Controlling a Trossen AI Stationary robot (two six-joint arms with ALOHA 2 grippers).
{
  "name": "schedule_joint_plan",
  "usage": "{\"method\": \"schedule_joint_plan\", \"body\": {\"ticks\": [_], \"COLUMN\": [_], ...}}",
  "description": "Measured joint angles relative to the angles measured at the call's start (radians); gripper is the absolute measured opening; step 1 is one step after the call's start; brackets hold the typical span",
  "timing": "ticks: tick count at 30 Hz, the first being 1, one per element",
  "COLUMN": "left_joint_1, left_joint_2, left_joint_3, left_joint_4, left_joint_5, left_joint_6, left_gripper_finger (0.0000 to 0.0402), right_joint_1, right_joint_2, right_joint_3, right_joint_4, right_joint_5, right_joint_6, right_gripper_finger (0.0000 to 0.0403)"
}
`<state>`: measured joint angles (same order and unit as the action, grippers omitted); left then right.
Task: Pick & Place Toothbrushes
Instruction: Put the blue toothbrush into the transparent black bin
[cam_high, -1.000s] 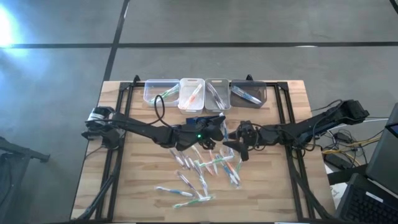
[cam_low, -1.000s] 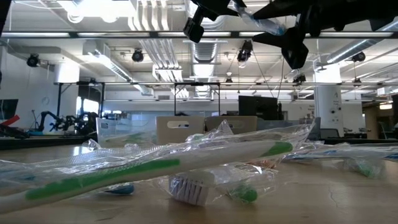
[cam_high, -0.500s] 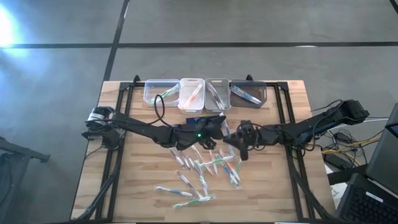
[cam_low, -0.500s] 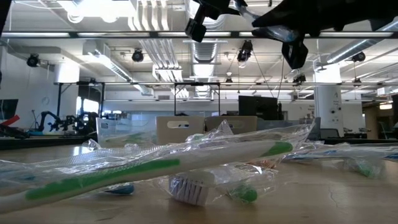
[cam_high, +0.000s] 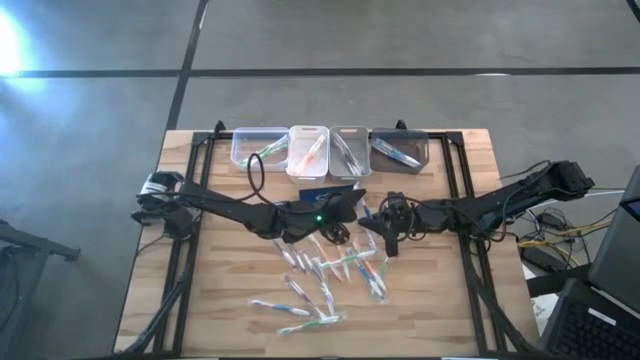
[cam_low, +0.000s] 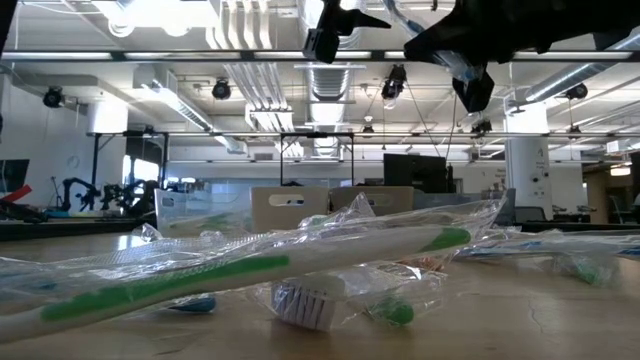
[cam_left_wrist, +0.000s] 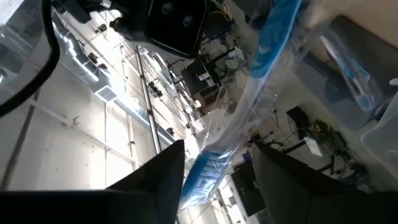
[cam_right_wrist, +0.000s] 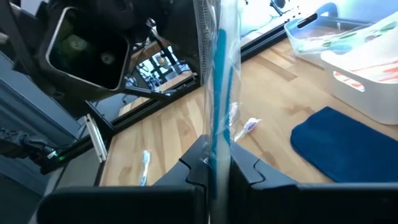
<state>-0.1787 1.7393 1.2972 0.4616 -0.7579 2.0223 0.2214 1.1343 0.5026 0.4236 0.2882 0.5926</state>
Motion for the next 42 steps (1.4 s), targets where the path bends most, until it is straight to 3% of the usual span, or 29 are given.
{"method": "schedule_joint_plan", "body": {"ticks": [9, 21, 30, 38, 42], "left_joint_1": [-0.001, 0.0, -0.02, -0.028, -0.028], "left_joint_2": [0.0, -0.006, -0.079, -0.238, -0.343], "left_joint_3": [0.0, -0.004, -0.08, -0.241, -0.368], "left_joint_4": [-0.006, -0.01, -0.065, -0.326, -0.403], "left_joint_5": [-0.017, -0.329, -0.366, -0.34, -0.23], "left_joint_6": [-0.096, -0.402, -0.565, -1.04, -1.329], "left_gripper_finger": [0.0242, 0.0243, 0.0243, 0.0243, 0.0243], "right_joint_1": [0.0, -0.021, -0.075, -0.107, -0.119], "right_joint_2": [-0.002, -0.002, -0.002, -0.002, -0.006], "right_joint_3": [0.0, 0.0, 0.0, 0.0, 0.022], "right_joint_4": [0.0, -0.001, -0.031, -0.024, -0.024], "right_joint_5": [0.0, -0.001, -0.001, -0.001, -0.001], "right_joint_6": [-0.011, -0.029, -0.029, -0.058, -0.099], "right_gripper_finger": [0.0017, 0.0017, 0.0017, 0.0018, 0.0018]}}
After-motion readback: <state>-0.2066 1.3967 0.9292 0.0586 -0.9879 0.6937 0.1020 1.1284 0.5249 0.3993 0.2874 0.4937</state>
